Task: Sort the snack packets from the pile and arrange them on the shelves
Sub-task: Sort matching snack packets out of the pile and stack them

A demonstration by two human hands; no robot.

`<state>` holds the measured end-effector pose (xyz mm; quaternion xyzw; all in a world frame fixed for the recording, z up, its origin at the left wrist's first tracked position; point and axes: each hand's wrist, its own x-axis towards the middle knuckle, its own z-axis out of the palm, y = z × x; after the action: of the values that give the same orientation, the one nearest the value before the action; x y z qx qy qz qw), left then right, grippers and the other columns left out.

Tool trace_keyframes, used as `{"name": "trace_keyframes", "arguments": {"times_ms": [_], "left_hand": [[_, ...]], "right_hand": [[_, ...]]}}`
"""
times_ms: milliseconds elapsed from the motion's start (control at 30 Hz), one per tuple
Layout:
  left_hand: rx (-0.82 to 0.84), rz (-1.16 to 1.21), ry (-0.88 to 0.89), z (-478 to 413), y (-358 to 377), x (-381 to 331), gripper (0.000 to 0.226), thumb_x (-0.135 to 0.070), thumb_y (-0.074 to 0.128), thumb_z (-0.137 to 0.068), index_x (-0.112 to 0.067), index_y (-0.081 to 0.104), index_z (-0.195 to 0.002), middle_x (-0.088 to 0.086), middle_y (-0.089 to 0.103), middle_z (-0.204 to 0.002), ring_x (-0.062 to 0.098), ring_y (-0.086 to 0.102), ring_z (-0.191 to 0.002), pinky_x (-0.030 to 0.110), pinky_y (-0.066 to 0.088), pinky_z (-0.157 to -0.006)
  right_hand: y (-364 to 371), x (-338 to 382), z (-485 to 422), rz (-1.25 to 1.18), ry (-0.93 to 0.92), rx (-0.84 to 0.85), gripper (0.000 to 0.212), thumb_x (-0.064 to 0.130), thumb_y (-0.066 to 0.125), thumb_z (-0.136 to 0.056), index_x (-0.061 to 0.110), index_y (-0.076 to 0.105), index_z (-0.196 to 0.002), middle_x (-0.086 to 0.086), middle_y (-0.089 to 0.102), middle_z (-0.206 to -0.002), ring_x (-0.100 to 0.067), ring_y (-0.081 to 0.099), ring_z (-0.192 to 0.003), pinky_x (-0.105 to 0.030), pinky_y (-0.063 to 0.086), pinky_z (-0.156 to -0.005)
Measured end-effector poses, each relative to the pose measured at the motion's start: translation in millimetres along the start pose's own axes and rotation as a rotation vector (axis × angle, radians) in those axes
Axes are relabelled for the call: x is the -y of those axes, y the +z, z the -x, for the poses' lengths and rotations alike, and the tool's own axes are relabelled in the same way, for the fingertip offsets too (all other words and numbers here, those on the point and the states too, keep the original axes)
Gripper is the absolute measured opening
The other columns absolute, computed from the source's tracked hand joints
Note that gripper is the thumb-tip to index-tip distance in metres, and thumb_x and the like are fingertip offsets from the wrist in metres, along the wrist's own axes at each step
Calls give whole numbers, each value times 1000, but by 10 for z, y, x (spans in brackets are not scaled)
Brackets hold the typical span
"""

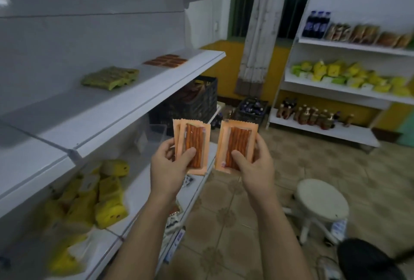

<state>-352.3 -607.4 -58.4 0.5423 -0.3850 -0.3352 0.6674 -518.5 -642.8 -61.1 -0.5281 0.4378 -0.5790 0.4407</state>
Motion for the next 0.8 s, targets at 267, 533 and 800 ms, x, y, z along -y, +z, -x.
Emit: {"name": "trace_keyframes", "arguments": {"times_ms": [267,533,800], "left_hand": [[61,40,-115,-889,326,439,25,-7,73,-86,-28,64,-97,-3,75,-92,11,72,-86,26,58,-74],[93,58,-171,-2105,638,733,32,-15,74,-85,-22,64,-115,-6,75,-97,9,72,-89,40,58,-87],[119,34,-172,-2857,907,927,28,-16,77,-83,-31,64,-103,-11,75,-94,7,72,-89,43,58,-87]], "right_hand": [[154,-392,-827,36,56,-46,50,-1,63,-91,17,50,-137,4,71,-109,-8,69,-96,-24,58,-79],[543,-601,-1903,120,71,-53,46,1,64,-90,30,54,-125,8,72,-105,-6,69,-96,-29,59,-83],[623,-788,-2571,121,86,-57,46,6,66,-90,32,53,-125,10,72,-105,-9,70,-97,-33,59,-83]]}}
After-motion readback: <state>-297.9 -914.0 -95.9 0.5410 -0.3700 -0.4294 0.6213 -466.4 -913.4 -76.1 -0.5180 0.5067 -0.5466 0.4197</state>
